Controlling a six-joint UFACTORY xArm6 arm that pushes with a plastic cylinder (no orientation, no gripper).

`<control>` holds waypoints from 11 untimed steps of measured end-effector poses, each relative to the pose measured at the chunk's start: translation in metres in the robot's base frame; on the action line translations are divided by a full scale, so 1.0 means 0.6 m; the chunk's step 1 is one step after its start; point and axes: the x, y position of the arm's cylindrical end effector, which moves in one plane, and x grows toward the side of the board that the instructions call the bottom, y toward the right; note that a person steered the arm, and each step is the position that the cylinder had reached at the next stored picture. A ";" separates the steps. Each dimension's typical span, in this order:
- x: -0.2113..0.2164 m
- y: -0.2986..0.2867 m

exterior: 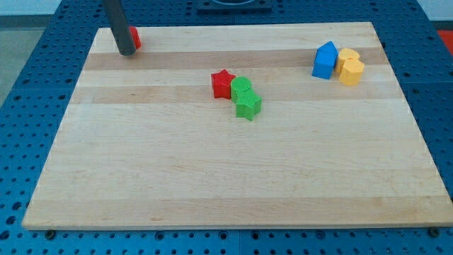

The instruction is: Push the red star into the red circle

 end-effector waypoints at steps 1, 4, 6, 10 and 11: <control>0.014 0.000; 0.258 0.188; 0.267 0.326; 0.200 0.367; 0.200 0.345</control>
